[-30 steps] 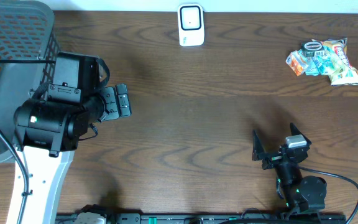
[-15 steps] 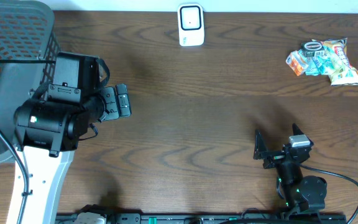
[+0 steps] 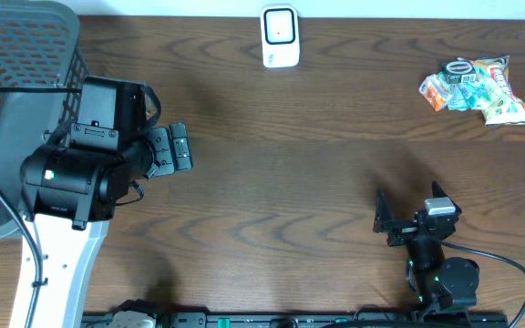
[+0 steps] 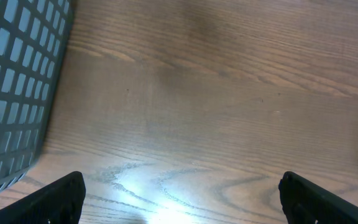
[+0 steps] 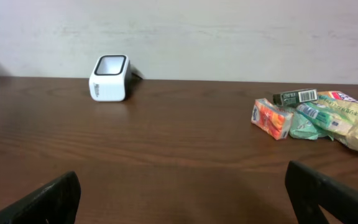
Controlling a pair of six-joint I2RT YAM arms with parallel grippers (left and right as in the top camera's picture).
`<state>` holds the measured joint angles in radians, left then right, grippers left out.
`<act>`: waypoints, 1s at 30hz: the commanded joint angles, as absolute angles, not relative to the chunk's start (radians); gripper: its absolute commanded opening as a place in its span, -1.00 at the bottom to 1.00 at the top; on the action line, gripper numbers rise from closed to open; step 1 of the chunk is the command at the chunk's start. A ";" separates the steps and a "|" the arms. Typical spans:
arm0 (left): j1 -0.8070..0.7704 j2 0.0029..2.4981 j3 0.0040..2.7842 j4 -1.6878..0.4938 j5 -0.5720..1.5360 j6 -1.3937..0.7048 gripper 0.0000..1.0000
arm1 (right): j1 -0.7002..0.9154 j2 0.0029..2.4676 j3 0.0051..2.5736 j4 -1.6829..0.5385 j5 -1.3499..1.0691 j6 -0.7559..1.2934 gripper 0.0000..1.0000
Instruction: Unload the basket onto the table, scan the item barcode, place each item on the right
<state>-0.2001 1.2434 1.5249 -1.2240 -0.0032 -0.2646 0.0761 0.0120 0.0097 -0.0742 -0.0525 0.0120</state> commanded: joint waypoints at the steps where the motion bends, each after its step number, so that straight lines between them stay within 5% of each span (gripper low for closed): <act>1: -0.202 1.242 1.536 -1.226 -0.012 -0.263 0.96 | 0.073 0.006 0.006 -0.082 -0.028 0.043 0.99; 30: -0.202 1.242 1.536 -1.226 -0.012 -0.263 0.95 | 0.072 0.006 0.006 -0.083 -0.021 0.036 0.98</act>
